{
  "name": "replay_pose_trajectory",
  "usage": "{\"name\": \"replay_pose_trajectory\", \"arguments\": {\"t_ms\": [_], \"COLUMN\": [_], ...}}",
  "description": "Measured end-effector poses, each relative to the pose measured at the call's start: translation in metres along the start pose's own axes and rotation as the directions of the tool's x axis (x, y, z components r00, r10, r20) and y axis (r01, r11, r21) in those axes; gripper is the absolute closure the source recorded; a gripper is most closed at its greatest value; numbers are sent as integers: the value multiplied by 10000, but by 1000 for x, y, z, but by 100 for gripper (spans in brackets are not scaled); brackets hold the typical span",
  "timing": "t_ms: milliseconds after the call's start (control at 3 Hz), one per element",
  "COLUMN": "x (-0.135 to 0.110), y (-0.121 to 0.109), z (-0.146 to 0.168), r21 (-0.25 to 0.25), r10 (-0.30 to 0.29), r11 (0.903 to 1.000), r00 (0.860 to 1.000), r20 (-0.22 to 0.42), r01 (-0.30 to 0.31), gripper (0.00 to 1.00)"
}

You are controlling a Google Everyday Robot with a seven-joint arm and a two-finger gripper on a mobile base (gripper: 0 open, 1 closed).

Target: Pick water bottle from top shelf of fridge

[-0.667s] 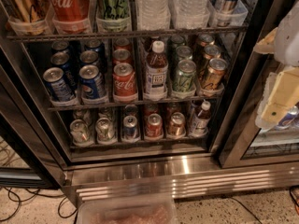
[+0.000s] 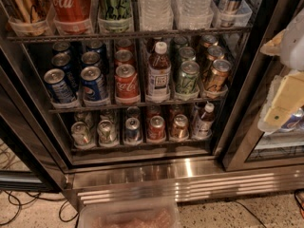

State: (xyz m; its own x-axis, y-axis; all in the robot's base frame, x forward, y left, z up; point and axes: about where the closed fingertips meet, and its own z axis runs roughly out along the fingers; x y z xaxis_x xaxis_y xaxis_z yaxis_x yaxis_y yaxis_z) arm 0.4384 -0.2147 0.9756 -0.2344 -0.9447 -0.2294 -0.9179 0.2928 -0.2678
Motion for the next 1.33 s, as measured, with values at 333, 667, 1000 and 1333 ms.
{"name": "replay_pose_trajectory", "arguments": {"t_ms": [333,667,1000,1333], "x": [-7,-8,-21,-40], "y": [26,50,36,19], "z": [3,19,32,19], "r21": [384,551,688,1092], "r10": [1048,2308,2657,2432], "r11": [9934,9681,9486,9400], "r00": [9918,9554,8954,8594], "r20": [735,1844,3573,4497], "r01": [-1078,-2445,-3090,-3232], "gripper": [0,0,0,0]}}
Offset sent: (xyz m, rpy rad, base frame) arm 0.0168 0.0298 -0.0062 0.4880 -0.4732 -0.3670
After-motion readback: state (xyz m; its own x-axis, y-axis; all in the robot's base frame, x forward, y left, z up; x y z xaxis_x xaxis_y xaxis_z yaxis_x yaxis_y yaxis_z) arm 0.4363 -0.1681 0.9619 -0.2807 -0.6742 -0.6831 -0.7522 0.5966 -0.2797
